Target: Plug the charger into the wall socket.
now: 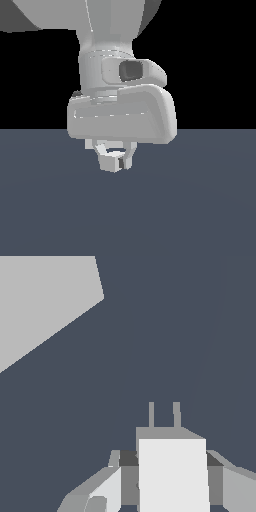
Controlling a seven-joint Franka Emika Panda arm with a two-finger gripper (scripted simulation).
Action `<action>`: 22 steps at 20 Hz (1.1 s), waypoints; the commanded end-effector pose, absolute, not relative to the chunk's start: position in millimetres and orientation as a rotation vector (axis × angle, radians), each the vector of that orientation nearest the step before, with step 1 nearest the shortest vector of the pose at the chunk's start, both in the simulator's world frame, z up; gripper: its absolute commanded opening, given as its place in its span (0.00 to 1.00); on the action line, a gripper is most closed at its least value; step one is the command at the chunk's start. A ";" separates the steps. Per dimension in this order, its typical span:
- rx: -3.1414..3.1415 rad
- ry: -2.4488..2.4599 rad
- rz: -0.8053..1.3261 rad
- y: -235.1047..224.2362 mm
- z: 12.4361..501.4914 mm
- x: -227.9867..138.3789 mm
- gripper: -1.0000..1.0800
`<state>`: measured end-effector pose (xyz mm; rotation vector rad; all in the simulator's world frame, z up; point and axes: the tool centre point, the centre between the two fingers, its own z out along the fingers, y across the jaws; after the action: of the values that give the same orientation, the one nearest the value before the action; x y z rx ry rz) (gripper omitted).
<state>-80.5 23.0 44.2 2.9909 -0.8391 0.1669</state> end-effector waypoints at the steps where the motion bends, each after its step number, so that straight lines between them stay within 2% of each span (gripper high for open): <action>1: 3.022 -0.732 0.170 24.1 50.4 -77.4 0.00; 22: 3.137 0.052 0.174 39.1 92.9 -59.8 0.00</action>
<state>-60.5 38.0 90.7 3.1357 0.0085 0.1745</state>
